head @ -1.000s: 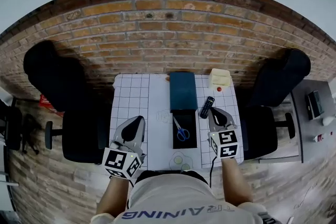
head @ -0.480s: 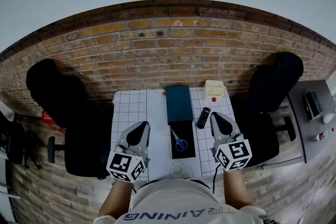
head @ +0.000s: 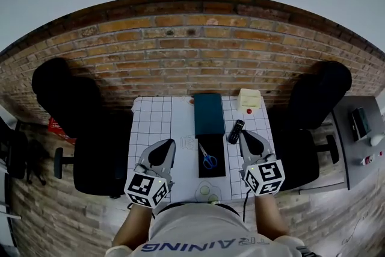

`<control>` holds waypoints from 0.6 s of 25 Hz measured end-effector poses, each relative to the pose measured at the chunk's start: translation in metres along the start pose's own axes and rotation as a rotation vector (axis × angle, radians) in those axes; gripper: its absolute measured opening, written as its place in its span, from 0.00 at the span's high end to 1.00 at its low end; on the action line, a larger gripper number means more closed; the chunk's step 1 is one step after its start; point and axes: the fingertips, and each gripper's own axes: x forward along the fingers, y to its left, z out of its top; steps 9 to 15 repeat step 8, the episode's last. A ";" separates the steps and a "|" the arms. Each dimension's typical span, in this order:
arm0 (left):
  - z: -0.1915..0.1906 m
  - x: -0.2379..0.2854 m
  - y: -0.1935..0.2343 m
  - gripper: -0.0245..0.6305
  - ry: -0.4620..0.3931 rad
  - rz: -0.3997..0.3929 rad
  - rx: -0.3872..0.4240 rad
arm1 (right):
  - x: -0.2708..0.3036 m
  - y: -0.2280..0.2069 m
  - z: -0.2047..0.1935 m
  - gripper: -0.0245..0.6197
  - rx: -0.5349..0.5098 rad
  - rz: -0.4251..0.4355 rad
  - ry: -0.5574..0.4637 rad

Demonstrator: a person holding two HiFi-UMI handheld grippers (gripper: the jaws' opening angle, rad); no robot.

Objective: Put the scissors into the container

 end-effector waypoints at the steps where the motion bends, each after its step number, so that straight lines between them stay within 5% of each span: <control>1: -0.001 -0.001 0.000 0.96 0.004 0.000 -0.002 | 0.000 0.001 -0.002 0.94 0.001 0.000 0.005; 15: -0.010 -0.002 -0.001 0.96 0.025 -0.012 -0.026 | -0.001 0.002 -0.010 0.94 -0.001 -0.008 0.029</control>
